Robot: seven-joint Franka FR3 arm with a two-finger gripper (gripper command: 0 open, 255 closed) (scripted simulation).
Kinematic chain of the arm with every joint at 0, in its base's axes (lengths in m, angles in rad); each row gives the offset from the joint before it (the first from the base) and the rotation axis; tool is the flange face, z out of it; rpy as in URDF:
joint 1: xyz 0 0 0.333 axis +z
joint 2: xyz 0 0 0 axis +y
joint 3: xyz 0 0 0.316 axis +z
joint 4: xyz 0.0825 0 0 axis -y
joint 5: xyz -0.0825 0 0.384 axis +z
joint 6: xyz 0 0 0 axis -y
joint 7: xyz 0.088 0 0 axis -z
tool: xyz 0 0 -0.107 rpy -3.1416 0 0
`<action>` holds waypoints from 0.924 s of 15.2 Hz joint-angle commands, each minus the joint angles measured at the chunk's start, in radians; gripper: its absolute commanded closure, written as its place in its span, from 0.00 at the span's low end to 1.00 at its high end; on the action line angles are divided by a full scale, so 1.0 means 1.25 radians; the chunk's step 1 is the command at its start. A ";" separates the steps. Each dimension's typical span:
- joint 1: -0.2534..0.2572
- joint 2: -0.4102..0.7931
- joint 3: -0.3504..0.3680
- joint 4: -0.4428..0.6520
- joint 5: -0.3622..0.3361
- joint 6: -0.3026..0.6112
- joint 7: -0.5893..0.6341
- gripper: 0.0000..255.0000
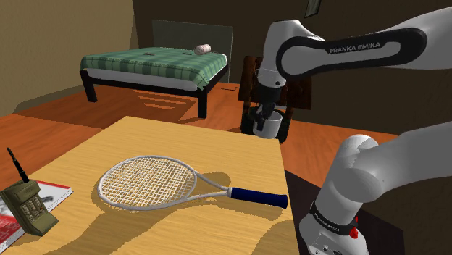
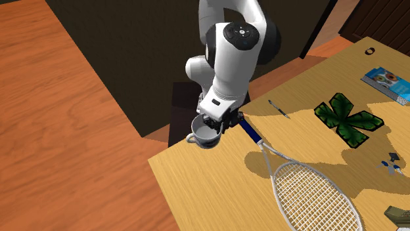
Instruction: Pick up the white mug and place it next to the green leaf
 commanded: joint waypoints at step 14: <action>0.184 -0.204 0.278 -0.058 0.236 -0.147 0.288 1.00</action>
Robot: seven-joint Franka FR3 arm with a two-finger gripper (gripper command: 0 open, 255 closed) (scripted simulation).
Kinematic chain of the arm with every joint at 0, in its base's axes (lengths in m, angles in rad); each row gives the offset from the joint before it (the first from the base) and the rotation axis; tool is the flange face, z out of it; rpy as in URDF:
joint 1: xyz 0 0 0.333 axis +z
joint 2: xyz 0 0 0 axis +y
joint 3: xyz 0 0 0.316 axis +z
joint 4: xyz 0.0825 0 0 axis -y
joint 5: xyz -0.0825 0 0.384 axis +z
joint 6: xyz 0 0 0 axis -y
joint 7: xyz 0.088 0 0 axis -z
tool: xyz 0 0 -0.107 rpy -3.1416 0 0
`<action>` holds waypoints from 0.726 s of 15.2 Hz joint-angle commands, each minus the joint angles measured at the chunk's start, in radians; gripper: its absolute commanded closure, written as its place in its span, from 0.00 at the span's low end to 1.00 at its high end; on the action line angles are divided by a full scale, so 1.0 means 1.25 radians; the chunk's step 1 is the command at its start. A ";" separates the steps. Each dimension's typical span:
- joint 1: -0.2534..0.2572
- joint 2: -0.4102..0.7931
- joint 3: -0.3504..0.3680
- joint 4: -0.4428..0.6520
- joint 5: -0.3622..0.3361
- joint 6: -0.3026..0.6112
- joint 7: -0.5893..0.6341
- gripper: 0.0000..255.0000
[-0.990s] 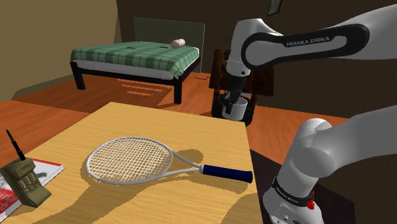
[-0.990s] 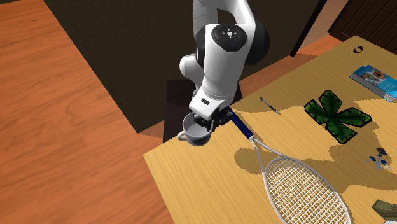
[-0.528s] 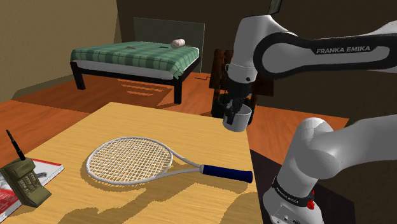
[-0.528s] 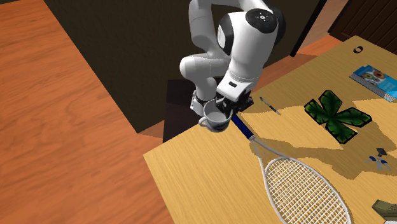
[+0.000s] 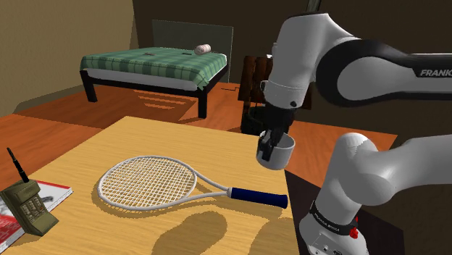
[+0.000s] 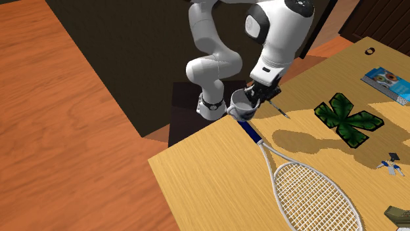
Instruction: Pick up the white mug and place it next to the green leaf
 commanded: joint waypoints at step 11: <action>0.105 0.034 0.256 0.106 0.206 -0.035 0.251 1.00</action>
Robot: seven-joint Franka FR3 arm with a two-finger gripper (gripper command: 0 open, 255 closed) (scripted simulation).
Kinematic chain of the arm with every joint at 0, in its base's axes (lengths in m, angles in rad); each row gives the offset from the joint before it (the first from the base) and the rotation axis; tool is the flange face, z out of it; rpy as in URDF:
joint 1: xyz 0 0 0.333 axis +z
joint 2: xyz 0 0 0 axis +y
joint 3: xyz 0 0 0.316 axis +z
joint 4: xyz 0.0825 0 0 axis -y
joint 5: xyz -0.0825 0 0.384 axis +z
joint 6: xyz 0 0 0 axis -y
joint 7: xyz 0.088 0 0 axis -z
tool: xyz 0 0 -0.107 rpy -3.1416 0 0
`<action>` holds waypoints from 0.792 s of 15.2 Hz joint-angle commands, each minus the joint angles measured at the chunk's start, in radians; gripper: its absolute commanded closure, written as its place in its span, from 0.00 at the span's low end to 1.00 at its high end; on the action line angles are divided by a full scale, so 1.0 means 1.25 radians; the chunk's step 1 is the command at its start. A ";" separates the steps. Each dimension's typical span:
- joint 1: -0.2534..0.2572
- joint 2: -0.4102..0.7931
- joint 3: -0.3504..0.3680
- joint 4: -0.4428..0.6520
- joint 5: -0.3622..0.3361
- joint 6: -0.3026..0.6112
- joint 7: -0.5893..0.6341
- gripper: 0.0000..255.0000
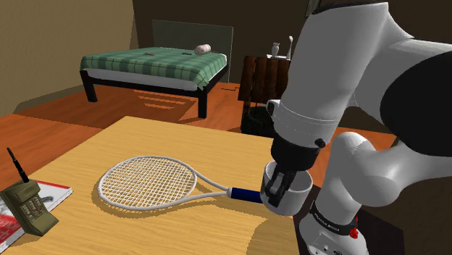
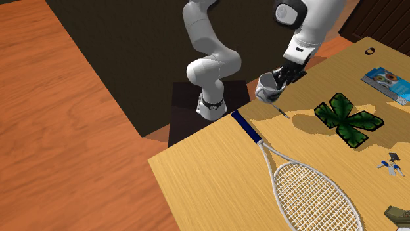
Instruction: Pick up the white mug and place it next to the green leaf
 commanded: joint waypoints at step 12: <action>-0.043 0.145 0.276 0.240 0.129 0.014 0.241 1.00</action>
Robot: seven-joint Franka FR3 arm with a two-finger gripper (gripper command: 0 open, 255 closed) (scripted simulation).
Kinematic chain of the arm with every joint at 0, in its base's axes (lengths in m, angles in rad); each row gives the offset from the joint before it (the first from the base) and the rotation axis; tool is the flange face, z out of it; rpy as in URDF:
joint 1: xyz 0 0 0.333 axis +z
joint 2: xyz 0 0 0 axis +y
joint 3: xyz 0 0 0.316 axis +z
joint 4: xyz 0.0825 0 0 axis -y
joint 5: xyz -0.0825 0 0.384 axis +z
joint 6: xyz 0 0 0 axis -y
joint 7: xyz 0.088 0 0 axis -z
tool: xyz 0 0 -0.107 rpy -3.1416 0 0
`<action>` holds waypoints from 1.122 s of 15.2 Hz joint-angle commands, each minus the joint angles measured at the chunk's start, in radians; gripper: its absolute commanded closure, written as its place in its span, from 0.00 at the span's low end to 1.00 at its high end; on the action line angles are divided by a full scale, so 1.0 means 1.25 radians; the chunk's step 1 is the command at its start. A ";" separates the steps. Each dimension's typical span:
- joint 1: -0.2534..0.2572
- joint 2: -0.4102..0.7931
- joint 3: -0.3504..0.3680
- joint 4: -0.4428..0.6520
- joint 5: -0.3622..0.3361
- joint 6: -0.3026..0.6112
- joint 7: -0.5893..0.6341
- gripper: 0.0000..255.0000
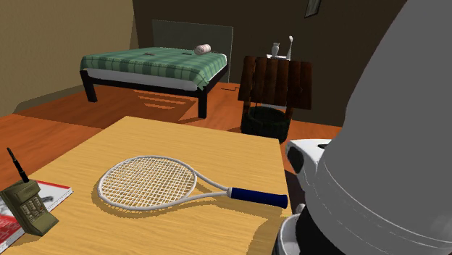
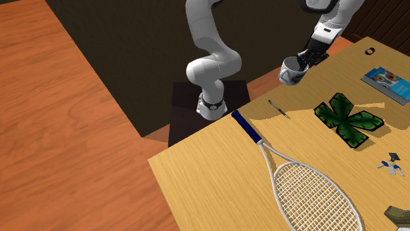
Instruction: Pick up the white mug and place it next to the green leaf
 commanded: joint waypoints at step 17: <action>-0.066 0.063 0.211 -0.004 0.088 0.147 0.064 1.00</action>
